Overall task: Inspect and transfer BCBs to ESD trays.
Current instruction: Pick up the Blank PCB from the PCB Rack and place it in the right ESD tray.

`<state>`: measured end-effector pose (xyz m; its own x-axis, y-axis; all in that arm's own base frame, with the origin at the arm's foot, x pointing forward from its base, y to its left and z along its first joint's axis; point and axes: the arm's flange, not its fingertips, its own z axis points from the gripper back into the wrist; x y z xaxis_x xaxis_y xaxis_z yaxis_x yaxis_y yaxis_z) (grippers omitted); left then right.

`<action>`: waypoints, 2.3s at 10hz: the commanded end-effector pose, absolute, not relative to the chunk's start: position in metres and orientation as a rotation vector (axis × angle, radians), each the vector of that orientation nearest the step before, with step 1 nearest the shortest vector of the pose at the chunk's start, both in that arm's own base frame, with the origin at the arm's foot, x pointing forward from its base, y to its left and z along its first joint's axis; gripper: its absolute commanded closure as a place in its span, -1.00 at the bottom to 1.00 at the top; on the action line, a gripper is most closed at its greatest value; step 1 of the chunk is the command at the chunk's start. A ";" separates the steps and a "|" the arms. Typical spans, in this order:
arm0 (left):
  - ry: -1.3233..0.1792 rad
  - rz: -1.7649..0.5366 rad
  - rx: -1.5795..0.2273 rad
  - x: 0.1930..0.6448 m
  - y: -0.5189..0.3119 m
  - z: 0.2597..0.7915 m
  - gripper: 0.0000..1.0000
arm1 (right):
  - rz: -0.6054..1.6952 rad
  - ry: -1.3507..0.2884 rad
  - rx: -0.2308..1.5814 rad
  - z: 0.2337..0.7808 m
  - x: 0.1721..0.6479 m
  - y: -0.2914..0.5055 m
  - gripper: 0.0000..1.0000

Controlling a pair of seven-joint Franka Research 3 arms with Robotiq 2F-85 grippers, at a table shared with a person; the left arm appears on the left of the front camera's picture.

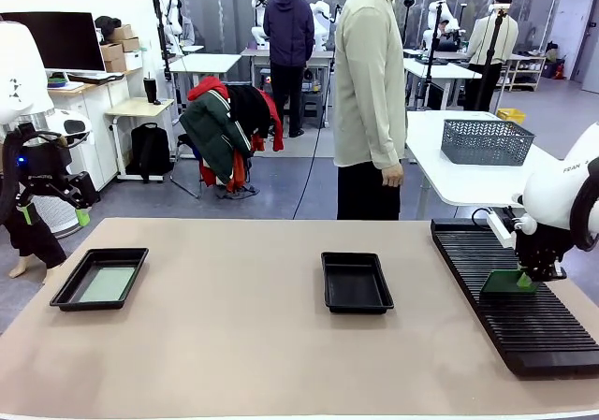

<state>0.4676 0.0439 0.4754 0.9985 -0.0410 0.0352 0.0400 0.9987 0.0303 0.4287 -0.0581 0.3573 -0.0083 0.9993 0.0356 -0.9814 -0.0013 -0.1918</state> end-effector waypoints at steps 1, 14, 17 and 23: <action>-0.043 -0.042 0.030 0.467 0.045 0.473 -1.00 | 1.572 -0.175 -0.145 0.354 0.434 -0.061 0.83; -0.043 -0.042 0.030 0.467 0.045 0.473 -1.00 | 1.568 -0.179 -0.127 0.358 0.433 -0.059 1.00; -0.043 -0.042 0.030 0.467 0.045 0.473 -1.00 | 1.570 -0.178 -0.128 0.359 0.433 -0.059 0.95; -0.043 -0.042 0.030 0.467 0.045 0.473 -1.00 | 1.456 -0.153 -0.143 0.521 0.397 -0.076 0.95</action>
<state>0.4676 0.0439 0.4752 0.9985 -0.0410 0.0350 0.0399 0.9987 0.0302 0.3963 -0.0787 0.4970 0.0745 0.9961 0.0480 -0.9726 0.0832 -0.2172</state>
